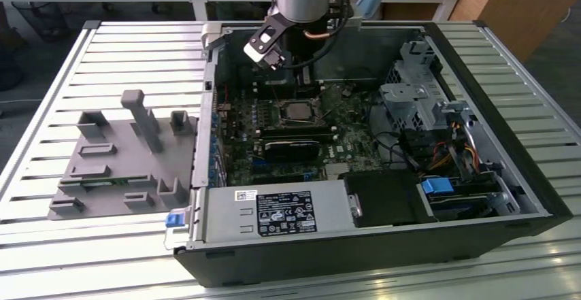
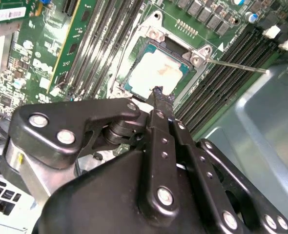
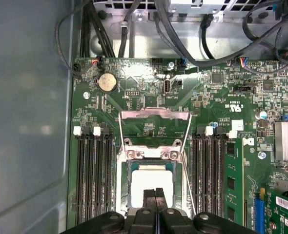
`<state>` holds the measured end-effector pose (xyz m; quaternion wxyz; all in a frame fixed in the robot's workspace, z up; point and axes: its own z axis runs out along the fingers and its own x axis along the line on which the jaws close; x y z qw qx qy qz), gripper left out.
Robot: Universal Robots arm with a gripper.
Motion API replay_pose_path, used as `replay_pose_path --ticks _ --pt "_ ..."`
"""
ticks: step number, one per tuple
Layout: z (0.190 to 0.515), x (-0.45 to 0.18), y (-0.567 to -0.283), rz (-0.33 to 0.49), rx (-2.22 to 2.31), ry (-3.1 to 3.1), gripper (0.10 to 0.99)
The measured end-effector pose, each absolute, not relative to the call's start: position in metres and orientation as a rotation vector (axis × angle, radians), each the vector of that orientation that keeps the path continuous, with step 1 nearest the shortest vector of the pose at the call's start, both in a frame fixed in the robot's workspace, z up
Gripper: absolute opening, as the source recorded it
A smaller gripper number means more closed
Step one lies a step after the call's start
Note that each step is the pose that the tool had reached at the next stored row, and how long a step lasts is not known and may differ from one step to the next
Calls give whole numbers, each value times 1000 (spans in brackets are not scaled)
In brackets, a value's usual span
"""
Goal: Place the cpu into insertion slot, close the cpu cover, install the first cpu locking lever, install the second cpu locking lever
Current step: 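Close the cpu cover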
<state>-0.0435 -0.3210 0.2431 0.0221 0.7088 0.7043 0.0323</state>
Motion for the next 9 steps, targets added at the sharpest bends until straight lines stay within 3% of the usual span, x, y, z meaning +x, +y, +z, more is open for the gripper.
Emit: replay_pose_path --ticks 9 --pt "243 -44 -323 100 2196 2182 106"
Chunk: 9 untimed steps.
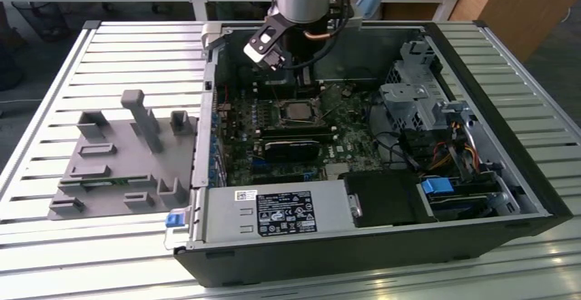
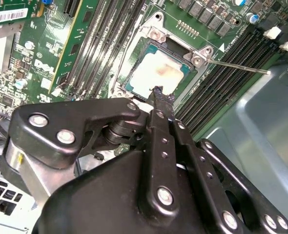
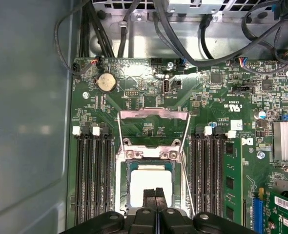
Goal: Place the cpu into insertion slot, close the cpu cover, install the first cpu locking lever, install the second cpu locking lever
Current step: 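Close the cpu cover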
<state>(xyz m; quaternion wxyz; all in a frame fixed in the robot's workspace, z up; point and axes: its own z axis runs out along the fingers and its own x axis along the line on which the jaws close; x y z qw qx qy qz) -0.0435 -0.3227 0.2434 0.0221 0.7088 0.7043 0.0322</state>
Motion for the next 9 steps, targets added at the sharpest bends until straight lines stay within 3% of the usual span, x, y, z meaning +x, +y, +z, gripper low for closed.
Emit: replay_pose_path --ticks 9 --pt "247 -44 -323 100 2196 2182 106"
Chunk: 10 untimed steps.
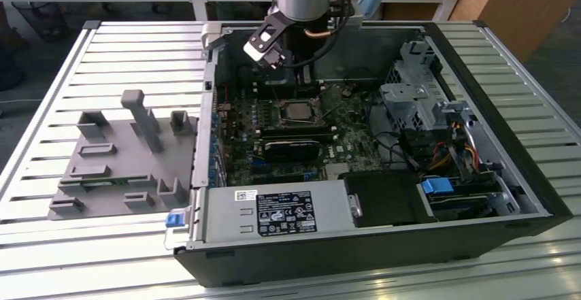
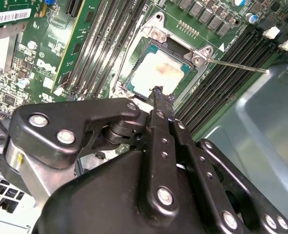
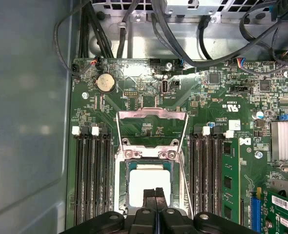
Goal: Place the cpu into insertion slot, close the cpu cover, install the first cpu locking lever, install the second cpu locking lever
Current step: 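Close the cpu cover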
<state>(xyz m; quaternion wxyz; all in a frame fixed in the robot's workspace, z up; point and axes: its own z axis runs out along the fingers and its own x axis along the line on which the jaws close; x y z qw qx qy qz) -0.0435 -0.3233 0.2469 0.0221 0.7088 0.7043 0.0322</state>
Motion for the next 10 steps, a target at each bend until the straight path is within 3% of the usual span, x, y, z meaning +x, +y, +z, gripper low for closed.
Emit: replay_pose_path --ticks 10 --pt "260 -44 -323 100 2196 2182 106"
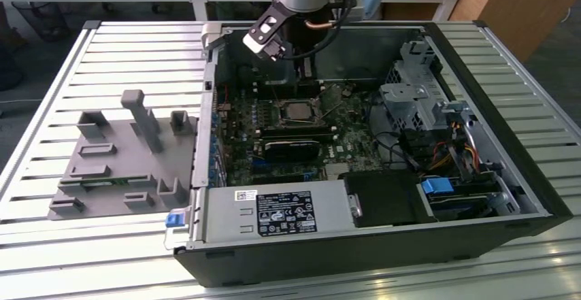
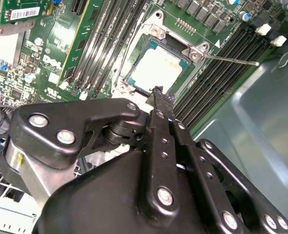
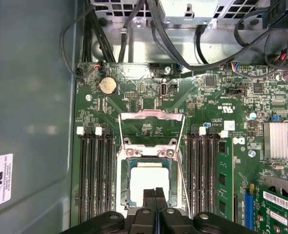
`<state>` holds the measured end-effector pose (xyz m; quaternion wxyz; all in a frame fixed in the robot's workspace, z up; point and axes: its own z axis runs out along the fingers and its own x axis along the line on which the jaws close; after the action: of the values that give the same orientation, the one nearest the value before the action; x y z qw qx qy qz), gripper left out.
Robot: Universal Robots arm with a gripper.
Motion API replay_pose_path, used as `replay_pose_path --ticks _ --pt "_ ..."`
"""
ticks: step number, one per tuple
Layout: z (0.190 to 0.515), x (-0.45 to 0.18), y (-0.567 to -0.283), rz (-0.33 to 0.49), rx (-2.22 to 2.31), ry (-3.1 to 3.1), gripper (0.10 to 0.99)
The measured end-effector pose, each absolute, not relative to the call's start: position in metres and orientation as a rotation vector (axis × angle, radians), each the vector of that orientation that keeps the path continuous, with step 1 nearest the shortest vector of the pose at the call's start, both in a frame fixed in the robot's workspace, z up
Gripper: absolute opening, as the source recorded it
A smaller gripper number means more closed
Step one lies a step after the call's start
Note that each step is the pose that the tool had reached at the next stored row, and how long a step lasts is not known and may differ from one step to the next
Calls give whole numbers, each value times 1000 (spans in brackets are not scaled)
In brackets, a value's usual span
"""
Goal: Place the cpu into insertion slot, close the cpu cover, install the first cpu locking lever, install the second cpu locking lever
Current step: 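Close the cpu cover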
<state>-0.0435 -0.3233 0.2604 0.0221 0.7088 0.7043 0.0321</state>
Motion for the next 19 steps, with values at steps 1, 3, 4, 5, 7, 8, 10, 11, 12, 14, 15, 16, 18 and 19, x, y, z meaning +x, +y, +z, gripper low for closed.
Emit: replay_pose_path --ticks 1,3,4,5,7,8,10,11,12,14,15,16,18,19 --pt "261 -44 -323 99 2196 2182 106" --pt "262 -44 -323 99 2196 2182 106" --pt "263 -44 -323 99 2196 2182 106" --pt "276 -43 -323 97 2197 2184 106" --pt "276 -42 -323 96 2198 2184 106" --pt "276 -42 -323 95 2198 2184 106" --pt "276 -41 -323 95 2198 2184 106" --pt "276 -41 -323 95 2198 2184 106" --pt "276 -41 -323 95 2198 2184 106" --pt "276 -41 -323 95 2198 2184 106" --pt "276 -41 -323 95 2198 2184 106" --pt "276 -41 -323 95 2198 2184 106" --pt "276 -40 -323 95 2198 2184 106" --pt "276 -39 -323 95 2198 2184 106"
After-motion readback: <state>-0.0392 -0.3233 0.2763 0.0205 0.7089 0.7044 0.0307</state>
